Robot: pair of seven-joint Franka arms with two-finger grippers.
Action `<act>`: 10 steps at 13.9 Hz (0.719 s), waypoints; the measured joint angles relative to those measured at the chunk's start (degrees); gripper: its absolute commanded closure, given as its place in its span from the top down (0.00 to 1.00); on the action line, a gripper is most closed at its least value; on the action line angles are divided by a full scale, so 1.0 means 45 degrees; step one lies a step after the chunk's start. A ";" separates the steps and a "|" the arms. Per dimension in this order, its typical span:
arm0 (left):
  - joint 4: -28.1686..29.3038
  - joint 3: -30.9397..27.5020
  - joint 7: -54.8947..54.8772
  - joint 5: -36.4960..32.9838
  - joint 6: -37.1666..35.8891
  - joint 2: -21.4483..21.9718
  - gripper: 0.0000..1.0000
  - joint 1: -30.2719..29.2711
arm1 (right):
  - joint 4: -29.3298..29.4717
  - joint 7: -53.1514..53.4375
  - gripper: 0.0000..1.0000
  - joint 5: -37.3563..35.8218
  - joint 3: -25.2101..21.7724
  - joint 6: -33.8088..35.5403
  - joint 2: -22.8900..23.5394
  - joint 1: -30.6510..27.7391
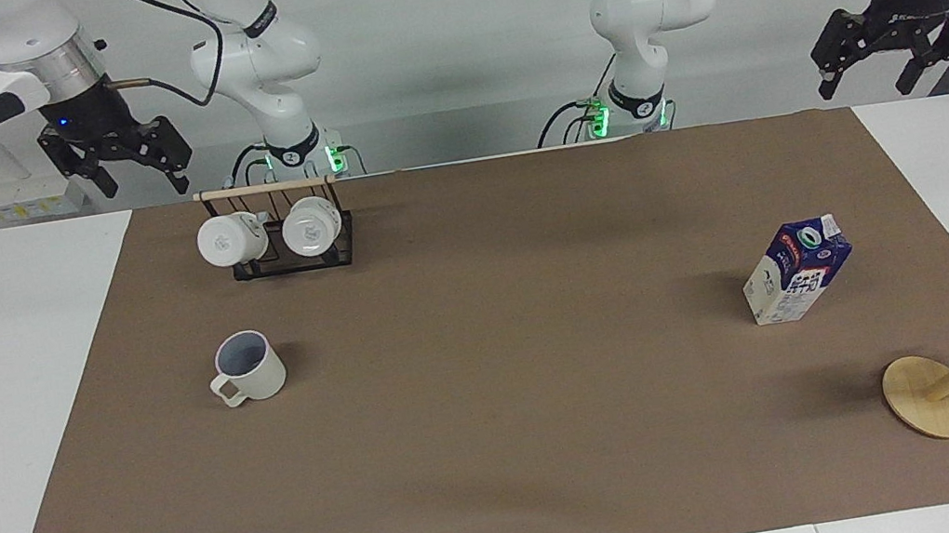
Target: Place cup and milk on table
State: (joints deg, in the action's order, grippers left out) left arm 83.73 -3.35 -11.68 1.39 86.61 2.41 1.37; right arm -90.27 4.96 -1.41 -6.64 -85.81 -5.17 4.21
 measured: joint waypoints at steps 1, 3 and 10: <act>0.0000 0.0000 0.0000 0.0000 0.0000 0.0000 1.00 0.0000 | -0.0014 -0.0001 1.00 -0.0023 0.0000 -0.0012 0.0000 0.0000; 0.0000 0.0000 0.0000 0.0000 -0.0001 0.0000 1.00 0.0000 | -0.0030 -0.0001 1.00 -0.0026 0.0000 -0.0022 -0.0001 0.0000; 0.0000 0.0003 0.0000 0.0000 -0.0003 0.0000 1.00 0.0003 | -0.1106 -0.0043 1.00 0.0005 0.0033 -0.1866 0.0091 0.0290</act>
State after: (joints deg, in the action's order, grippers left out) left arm 83.73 -3.34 -11.68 1.39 86.59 2.41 1.39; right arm -95.24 4.77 -1.39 -6.49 -94.21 -4.77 5.52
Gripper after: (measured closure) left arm 0.000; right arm 0.000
